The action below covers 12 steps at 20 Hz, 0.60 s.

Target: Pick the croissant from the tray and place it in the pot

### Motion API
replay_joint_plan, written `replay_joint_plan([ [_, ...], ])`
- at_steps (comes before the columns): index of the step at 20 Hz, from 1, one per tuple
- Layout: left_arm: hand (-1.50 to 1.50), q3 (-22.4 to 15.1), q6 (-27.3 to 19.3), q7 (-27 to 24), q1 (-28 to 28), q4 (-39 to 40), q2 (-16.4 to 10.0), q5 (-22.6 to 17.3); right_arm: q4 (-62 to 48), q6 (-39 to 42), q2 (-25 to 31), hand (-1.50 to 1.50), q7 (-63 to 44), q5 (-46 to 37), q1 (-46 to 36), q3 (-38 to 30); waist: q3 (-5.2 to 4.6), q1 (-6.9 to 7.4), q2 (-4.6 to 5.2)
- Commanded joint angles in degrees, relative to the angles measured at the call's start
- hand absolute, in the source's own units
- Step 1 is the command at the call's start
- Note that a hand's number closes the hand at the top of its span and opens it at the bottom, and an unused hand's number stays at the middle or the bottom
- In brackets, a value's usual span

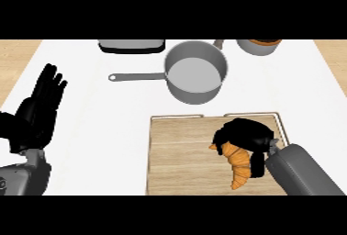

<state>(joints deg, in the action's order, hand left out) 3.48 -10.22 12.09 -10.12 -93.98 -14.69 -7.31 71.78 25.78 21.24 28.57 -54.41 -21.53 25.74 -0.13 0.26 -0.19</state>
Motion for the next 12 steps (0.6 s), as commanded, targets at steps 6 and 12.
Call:
replay_joint_plan([
  [6,0.00,1.1,0.1,1.1,-3.7,2.0,0.5,0.6,-2.0,2.1,-20.2,1.50,-19.0,-5.6,-2.3,2.3,0.03,0.25,0.11],
  [12,0.00,-0.7,1.6,0.9,-4.3,1.8,1.2,0.3,-0.7,-4.0,-21.0,1.50,-35.3,0.0,-2.7,3.2,0.13,4.38,0.53],
])
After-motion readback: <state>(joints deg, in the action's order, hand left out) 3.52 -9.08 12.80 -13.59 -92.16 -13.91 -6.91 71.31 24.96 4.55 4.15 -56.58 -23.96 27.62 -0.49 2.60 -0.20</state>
